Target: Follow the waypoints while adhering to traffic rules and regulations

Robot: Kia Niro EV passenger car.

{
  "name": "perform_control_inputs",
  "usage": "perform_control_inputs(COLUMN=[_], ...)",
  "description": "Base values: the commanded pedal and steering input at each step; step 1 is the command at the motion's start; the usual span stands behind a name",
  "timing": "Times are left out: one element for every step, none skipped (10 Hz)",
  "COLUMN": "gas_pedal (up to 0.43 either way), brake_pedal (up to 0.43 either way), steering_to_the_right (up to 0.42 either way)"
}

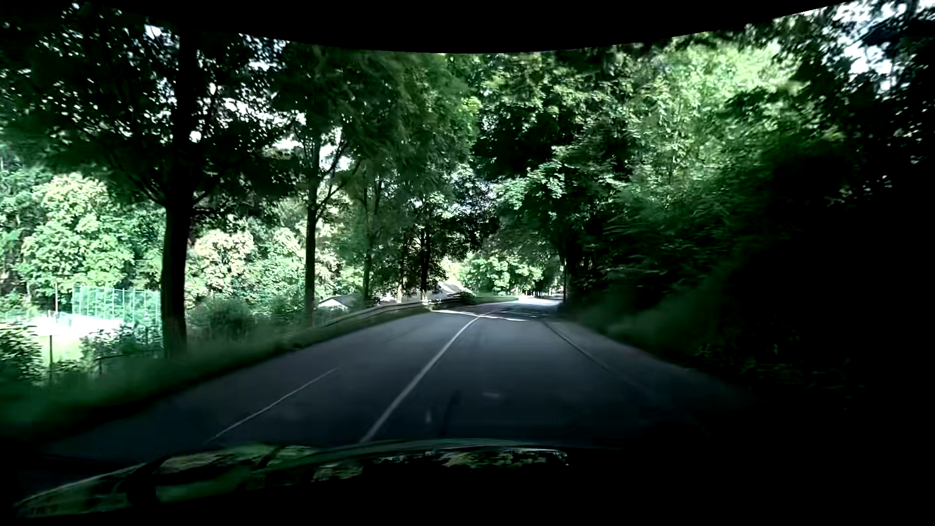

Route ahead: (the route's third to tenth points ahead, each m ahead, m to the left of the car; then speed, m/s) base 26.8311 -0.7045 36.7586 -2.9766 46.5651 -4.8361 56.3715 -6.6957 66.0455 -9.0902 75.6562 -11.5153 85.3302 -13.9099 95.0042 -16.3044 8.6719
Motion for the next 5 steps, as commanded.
perform_control_inputs(gas_pedal=[0.067,0.067,0.067,0.067,0.067], brake_pedal=[0.0,0.0,0.0,0.0,0.0], steering_to_the_right=[0.0,0.0,0.0,0.0,0.0])
